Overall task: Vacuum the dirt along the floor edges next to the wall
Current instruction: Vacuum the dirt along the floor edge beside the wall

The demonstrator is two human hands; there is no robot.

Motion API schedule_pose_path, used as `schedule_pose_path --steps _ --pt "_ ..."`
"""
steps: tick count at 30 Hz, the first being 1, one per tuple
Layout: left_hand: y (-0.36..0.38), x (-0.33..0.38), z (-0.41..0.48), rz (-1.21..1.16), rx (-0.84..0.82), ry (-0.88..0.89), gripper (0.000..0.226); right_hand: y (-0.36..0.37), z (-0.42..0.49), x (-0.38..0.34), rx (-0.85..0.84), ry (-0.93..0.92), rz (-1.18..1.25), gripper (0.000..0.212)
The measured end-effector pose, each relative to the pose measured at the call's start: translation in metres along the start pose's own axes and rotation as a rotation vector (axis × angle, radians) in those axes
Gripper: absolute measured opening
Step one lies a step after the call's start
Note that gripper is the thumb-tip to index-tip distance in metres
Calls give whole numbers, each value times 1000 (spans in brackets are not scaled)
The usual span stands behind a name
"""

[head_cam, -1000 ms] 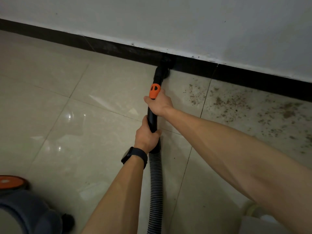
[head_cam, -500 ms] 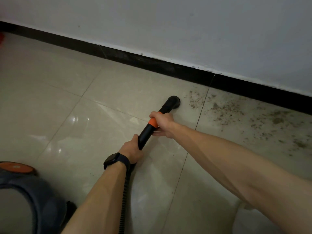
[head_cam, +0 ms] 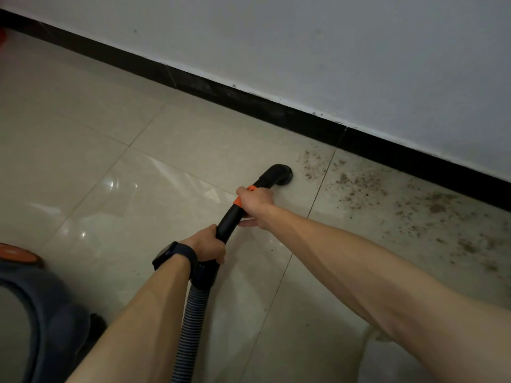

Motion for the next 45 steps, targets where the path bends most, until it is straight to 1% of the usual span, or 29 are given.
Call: schedule_pose_path --steps 4,10,14,19,27,34,39,42,45 --pt "8 20 10 -72 -31 9 51 -14 13 -11 46 -30 -4 50" --pt "21 46 24 -101 -14 31 47 -33 33 -21 57 -67 -2 47" --pt "27 53 33 -95 3 44 44 -38 45 -24 53 -80 -13 49" --pt "28 63 42 -122 26 57 43 -40 59 -31 97 -113 -38 53" --pt "31 91 52 -192 148 135 33 -55 85 -49 167 -146 -13 57" --pt "38 110 58 -245 194 168 33 -66 106 -50 230 -207 -24 60" --pt "37 109 54 -186 215 198 33 -63 107 -47 251 -220 41 57" --pt "32 107 50 -160 257 224 34 -59 103 -51 221 -204 92 53" --pt "23 94 48 -142 260 206 36 -54 96 -53 130 -174 88 48"
Point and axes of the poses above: each hand's wrist, its own z-axis towards the middle knuckle, its own y-axis out of the palm, x = y × z, the point moved 3 cm from there along z, towards the middle knuckle, and after that the axes turned 10 degrees about x, right-handed, at the moved point
